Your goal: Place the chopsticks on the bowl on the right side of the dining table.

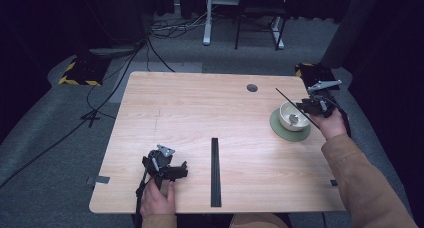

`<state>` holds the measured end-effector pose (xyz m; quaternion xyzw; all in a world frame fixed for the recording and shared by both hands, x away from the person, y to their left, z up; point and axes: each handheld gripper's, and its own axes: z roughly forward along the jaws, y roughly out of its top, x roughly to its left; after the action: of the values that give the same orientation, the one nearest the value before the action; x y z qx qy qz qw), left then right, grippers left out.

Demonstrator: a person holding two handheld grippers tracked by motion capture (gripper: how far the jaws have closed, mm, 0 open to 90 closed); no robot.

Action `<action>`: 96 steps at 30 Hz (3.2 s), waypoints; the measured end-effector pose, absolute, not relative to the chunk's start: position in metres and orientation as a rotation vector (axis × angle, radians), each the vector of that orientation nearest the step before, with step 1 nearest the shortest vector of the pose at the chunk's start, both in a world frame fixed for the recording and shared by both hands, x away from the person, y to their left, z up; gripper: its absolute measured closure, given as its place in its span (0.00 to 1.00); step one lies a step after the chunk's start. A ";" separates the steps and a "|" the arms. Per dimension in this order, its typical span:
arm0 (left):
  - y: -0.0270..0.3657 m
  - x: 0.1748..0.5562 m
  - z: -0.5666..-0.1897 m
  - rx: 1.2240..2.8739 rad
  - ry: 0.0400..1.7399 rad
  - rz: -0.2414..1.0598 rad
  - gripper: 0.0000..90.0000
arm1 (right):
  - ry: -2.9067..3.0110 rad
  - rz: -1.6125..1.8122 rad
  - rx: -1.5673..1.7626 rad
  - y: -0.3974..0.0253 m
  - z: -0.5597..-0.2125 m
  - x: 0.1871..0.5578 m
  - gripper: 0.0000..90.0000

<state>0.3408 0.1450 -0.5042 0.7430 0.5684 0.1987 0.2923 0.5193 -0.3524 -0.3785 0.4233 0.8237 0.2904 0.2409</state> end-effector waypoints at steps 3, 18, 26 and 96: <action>0.145 0.341 -0.504 1.980 1.515 0.529 0.00 | 2.255 0.825 1.138 -0.351 -0.373 0.513 0.69; 0.145 0.341 -0.504 1.979 1.514 0.529 0.00 | 2.242 1.067 0.994 -0.334 -0.326 0.450 0.60; 0.145 0.341 -0.504 1.978 1.514 0.526 0.00 | 2.297 1.132 0.877 -0.310 -0.316 0.416 0.60; 0.145 0.340 -0.504 1.979 1.519 0.539 0.00 | 2.630 1.233 0.720 -0.149 -0.444 0.378 0.51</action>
<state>0.3397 0.1446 -0.5043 0.7419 0.5696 0.2022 0.2904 0.3783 -0.1489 -0.4443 0.2401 0.8764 0.4108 0.0744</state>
